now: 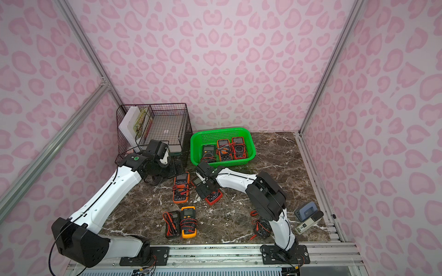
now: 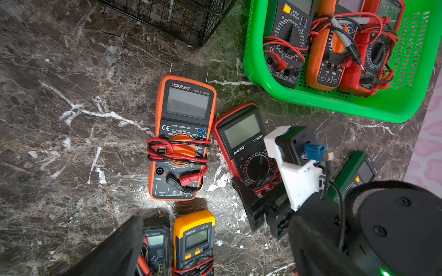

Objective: Put the multimeter into the basket
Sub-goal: Pick up the multimeter from the center of the board.

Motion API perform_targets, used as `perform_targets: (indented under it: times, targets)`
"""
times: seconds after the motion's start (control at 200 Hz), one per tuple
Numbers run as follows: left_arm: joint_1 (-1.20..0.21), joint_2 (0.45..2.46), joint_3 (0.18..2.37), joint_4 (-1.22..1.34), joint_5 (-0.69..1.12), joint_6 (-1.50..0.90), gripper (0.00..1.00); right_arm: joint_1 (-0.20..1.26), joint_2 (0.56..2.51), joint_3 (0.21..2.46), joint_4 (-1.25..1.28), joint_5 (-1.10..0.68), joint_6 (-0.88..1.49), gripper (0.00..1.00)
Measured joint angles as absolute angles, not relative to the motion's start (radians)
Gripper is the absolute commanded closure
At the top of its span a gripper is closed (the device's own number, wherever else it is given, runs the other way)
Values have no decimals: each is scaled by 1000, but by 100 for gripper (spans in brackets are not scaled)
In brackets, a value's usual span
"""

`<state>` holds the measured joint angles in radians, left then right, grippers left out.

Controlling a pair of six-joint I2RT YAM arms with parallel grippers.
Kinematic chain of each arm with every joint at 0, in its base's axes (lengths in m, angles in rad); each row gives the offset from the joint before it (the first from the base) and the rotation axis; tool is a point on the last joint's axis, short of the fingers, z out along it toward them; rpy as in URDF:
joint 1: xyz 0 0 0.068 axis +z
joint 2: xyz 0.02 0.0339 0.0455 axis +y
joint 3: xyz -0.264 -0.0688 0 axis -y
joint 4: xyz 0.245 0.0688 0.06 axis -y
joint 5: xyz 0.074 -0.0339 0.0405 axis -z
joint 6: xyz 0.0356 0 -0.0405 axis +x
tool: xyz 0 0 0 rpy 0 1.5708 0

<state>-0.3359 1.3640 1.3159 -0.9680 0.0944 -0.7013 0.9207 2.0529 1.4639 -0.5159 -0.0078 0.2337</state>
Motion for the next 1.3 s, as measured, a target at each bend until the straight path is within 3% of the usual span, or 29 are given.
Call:
perform_targets:
  times: [0.34, 0.63, 0.765, 1.3]
  targets:
    - [-336, 1370, 1324, -973, 93, -704, 1, 921, 2090, 1486, -518, -11, 229, 1]
    - [-336, 1375, 1337, -973, 93, -704, 2, 913, 2058, 1446, -488, -23, 226, 29]
    - [-336, 1383, 1353, -972, 96, -704, 2, 905, 2021, 1407, -511, -30, 234, 37]
    - [-335, 1427, 1417, -971, 124, -704, 1, 891, 1819, 1312, -612, -39, 289, 40]
